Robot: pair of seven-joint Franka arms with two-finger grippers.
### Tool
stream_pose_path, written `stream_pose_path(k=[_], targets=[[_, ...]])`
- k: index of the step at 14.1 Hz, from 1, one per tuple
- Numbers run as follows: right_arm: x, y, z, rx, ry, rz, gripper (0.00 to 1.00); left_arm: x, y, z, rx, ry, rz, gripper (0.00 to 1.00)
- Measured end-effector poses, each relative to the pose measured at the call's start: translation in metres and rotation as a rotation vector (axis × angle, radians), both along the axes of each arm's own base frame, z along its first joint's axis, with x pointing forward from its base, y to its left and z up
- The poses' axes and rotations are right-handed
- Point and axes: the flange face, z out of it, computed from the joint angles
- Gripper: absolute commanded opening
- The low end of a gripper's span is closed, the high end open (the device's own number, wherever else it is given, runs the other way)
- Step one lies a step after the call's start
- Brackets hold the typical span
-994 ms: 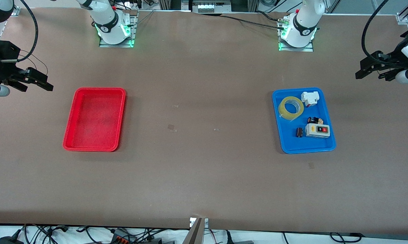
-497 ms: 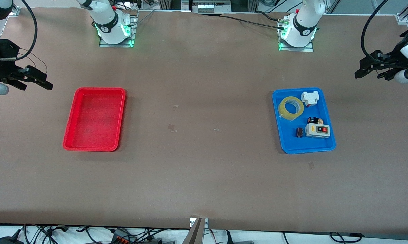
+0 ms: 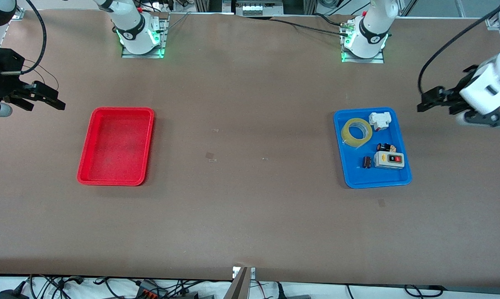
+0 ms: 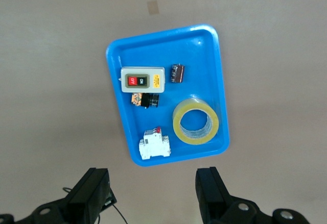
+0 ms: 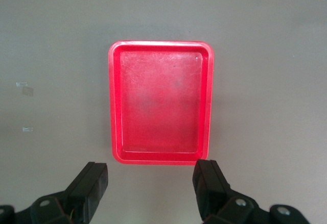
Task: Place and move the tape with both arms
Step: 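Reach the left gripper down to the yellow tape roll in the blue tray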
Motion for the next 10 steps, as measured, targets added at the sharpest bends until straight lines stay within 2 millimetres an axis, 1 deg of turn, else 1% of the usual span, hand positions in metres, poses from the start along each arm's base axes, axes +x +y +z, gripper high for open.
stream_pose_path(k=[3,5,6,7,10], targets=[[0.002,0.0,-0.004,0.0,0.007,0.0,1.0,-0.007,0.0,-0.083,-0.006,0.009,-0.025,1.0],[0.002,0.0,-0.004,0.0,0.007,0.0,1.0,-0.019,0.0,-0.13,-0.007,0.002,-0.028,1.0],[0.002,0.0,-0.004,0.0,0.007,0.0,1.0,-0.025,0.0,-0.152,-0.008,0.004,-0.029,1.0],[0.002,0.0,-0.004,0.0,0.007,0.0,1.0,-0.029,-0.001,-0.169,-0.011,0.012,-0.03,1.0],[0.002,0.0,-0.004,0.0,0.007,0.0,1.0,-0.029,-0.007,-0.218,-0.023,0.052,-0.028,1.0]])
